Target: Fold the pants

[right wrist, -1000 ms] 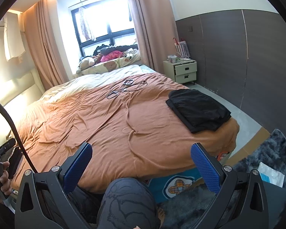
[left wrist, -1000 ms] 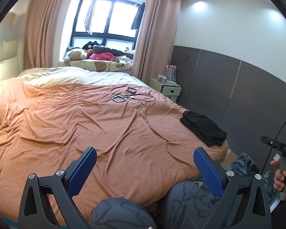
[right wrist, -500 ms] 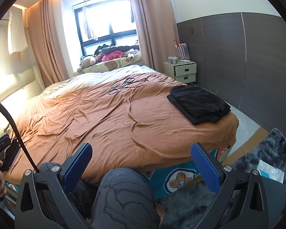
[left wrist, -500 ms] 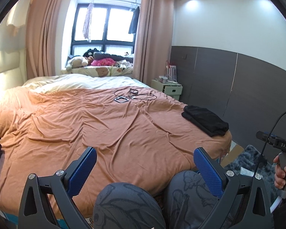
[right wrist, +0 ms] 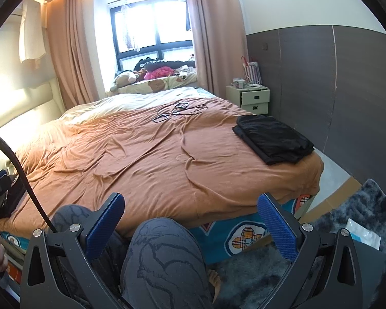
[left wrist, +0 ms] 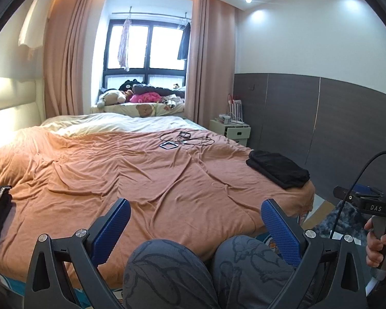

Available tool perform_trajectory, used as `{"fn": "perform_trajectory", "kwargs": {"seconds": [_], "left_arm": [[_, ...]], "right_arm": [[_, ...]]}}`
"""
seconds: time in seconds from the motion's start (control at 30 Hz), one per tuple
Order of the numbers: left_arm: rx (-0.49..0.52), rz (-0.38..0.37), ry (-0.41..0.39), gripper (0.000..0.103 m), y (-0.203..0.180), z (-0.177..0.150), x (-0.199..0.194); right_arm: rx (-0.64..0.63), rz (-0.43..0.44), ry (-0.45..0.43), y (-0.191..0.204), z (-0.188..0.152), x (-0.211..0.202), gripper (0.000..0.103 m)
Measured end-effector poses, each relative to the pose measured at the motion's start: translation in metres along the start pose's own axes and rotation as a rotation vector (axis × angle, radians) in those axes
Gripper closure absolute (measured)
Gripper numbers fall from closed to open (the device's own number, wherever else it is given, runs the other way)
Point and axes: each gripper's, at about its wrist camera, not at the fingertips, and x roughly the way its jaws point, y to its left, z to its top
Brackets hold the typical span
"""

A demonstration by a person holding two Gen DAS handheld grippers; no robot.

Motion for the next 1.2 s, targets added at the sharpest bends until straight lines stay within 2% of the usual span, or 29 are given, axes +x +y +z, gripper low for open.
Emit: {"fn": "perform_trajectory", "kwargs": {"seconds": [0.53,1.2], "left_arm": [[0.021,0.014,0.008,0.001,-0.005,-0.003,0.002],[0.022,0.019,-0.009,0.001,-0.006,0.002,-0.011]], "right_arm": [[-0.020,0.006,0.018,0.009,-0.002,0.004,0.000],[-0.028,0.003,-0.002,0.009,-0.001,-0.007,0.000]]}}
